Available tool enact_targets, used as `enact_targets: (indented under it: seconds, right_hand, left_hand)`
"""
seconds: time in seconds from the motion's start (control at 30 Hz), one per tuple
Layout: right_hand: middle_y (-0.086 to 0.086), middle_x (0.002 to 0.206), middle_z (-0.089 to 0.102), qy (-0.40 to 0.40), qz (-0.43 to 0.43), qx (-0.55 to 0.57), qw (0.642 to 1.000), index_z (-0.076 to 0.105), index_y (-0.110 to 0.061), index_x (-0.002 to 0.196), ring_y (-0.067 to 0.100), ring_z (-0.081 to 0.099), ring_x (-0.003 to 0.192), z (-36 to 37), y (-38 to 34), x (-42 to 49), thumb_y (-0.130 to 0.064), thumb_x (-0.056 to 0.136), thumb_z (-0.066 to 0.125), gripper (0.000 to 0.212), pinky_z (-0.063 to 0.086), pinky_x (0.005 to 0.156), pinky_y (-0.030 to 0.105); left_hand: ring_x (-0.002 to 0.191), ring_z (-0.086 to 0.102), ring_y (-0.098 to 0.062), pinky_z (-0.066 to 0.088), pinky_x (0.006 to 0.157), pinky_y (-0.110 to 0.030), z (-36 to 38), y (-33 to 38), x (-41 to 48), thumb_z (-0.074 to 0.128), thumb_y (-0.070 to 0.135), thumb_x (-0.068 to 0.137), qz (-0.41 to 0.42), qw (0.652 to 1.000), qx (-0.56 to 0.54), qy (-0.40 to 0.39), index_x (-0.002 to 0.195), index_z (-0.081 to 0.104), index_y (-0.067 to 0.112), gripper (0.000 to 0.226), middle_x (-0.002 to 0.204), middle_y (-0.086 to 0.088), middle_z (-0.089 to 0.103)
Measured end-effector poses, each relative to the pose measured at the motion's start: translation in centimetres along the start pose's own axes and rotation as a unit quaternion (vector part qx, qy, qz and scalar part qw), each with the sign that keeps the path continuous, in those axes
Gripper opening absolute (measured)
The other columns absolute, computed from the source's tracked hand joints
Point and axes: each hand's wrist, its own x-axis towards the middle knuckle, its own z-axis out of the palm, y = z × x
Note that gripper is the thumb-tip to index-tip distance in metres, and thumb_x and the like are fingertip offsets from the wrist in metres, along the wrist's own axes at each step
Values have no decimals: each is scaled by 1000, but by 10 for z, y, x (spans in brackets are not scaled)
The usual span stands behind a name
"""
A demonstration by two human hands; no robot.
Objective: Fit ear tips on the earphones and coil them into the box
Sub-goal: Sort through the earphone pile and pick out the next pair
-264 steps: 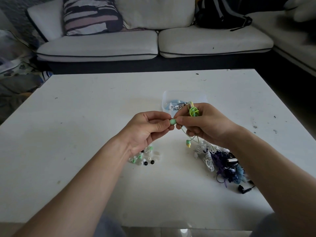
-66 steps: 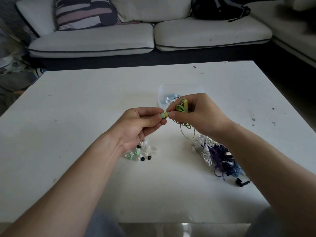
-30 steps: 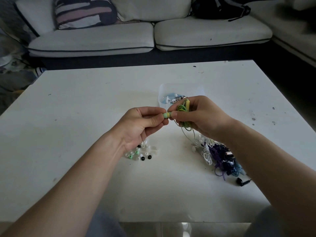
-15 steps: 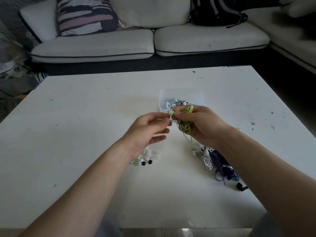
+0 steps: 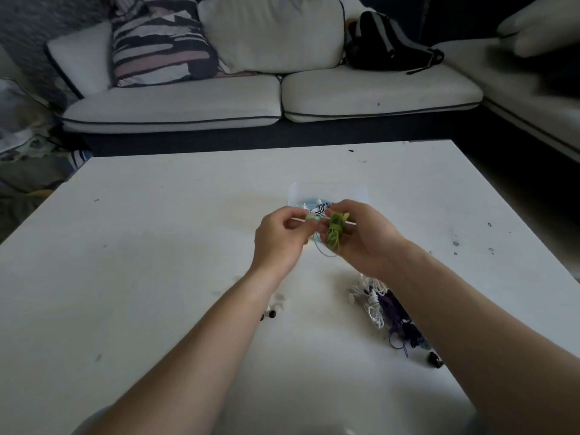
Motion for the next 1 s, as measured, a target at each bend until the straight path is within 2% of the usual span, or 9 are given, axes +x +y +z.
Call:
enact_targets:
  seconds: [0.13,0.3,0.4,0.47,0.53,0.63,0.83,0.93,1.0]
  right_hand:
    - [22,100,53,35,-10,7,999,50,-3,108,32,55,82,-2,-29,30,-13,92,60,22,56,78,37]
    - [12,87,46,104,-14,-47,993,49,-7,93,29,51,76,0,-56,59,-25,87,63,23,49,73,38]
    - [13,102,51,134,-3,-116,984,50,-7,112,30,59,92,-4,-58,67,-35,88,62,39,46,86,39]
    - [6,87,43,153,-12,-137,979,49,-11,126,24,48,73,-6,-55,68,-40,85,64,53,45,91,36]
    - [1,75,29,149,-27,-132,980,50,-12,126,19,31,60,-9,-53,63,-39,84,65,52,45,78,30]
    - [2,72,29,130,-51,-114,984,52,-14,94,21,30,57,-19,-52,47,-28,86,65,20,33,57,25]
    - [13,94,70,128,-91,-202,967,65,-4,103,26,66,83,-56,-53,-4,-16,94,57,17,55,90,40]
    - [11,93,73,126,-106,-336,927,70,-5,103,21,67,77,-74,-45,-24,-14,95,59,15,55,76,34]
    - [7,89,75,111,-115,-458,874,72,-10,96,17,66,71,-84,-36,-31,-11,93,61,11,52,66,29]
  left_hand:
    - [75,65,-4,48,68,-23,17,9,44,71,29,83,55,994,87,29,88,72,25,7,78,12,70]
    - [92,62,-18,52,73,-32,36,4,86,62,39,84,82,956,276,57,88,72,29,14,84,12,69]
    - [112,51,-22,46,74,-32,38,-4,100,60,48,86,73,917,390,29,102,74,29,28,101,7,69]
    - [122,44,-21,47,80,-35,35,-8,103,58,51,87,58,914,401,7,119,68,28,41,117,5,64]
    - [126,40,-21,49,85,-39,31,-10,100,56,48,90,72,918,390,11,128,62,26,44,126,5,59]
    - [124,41,-21,50,86,-39,20,-12,86,57,39,91,103,923,369,28,125,62,28,36,123,6,59]
    - [106,55,-20,49,85,-34,8,-13,33,59,30,90,142,930,340,-8,106,68,25,19,108,5,65]
    - [88,64,-15,51,79,-28,17,-19,2,64,26,85,91,946,298,-95,96,69,27,12,92,10,69]
    - [78,66,-15,52,72,-26,27,-23,-17,67,26,83,39,950,268,-154,91,69,25,8,83,8,70]
